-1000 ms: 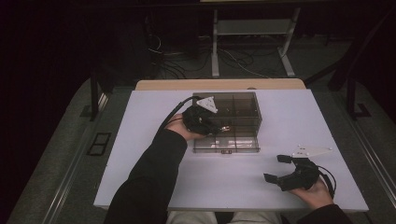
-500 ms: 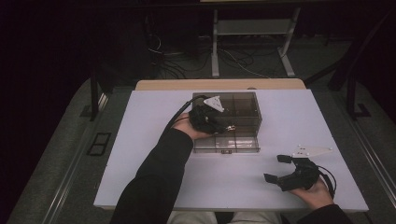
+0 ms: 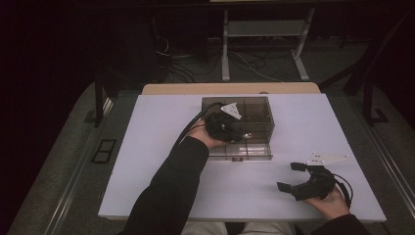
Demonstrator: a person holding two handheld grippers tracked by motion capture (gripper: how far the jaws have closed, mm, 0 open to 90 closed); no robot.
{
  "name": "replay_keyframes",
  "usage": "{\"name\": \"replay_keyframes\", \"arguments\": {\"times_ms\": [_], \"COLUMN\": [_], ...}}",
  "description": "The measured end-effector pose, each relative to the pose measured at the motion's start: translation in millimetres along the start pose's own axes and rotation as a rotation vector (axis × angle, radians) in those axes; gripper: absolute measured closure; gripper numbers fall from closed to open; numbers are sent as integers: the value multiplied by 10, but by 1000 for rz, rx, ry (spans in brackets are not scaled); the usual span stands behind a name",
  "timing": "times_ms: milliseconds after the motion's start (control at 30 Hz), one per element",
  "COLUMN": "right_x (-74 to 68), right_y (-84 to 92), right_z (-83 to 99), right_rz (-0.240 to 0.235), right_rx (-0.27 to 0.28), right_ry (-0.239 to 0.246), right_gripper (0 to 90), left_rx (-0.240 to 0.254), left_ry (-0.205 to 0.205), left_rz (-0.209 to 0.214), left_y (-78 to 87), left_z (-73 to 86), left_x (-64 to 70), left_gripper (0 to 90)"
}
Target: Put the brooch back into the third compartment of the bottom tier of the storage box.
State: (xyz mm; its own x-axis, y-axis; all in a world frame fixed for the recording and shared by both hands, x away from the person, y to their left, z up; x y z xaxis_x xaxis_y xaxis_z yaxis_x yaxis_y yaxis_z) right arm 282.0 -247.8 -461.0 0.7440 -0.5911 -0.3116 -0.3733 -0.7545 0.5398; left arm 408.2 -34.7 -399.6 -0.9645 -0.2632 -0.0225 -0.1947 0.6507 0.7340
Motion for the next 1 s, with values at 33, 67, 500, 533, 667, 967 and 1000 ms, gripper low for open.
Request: {"name": "replay_keyframes", "arguments": {"times_ms": [33, 67, 500, 533, 667, 967, 1000], "right_x": [-1, -2, -9, -12, -12, -10, -10], "right_y": [0, 0, 2, 4, 5, 5, 5], "right_z": [0, 0, 0, 1, 1, -1, -1], "right_rz": [0, 0, -5, -6, -6, -8, -8], "right_rx": [1, 1, 2, 1, 0, 2, 2], "right_ry": [0, 0, 2, -1, -1, 3, 3], "right_gripper": [4, 4, 4, 4, 3, 3, 4], "left_rx": [0, 2, 16, 12, 19, 26, 29], "left_ry": [-1, 0, 0, -3, 3, -14, -5], "left_rz": [0, 1, 14, 15, 15, 21, 24], "left_y": [-13, -28, -197, -205, -245, -357, -371], "left_z": [-10, -19, -122, -125, -147, -193, -196], "left_x": [2, 9, 67, 69, 77, 89, 98], "left_gripper": [785, 785, 785, 785, 784, 784, 784]}}
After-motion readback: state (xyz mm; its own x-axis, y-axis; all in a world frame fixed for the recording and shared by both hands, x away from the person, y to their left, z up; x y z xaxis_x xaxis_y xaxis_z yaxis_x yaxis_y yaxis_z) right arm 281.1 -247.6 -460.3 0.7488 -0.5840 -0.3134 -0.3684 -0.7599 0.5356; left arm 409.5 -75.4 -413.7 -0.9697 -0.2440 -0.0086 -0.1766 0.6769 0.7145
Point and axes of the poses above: each handheld gripper's, and its own axes: y roughly backward along the jaws, z roughly out of its underside, x roughly to its right, the point moved 6 cm from there along -y, roughly forward along the jaws, and after that the axes turned 5 degrees about -z, right-handed, at the moved point
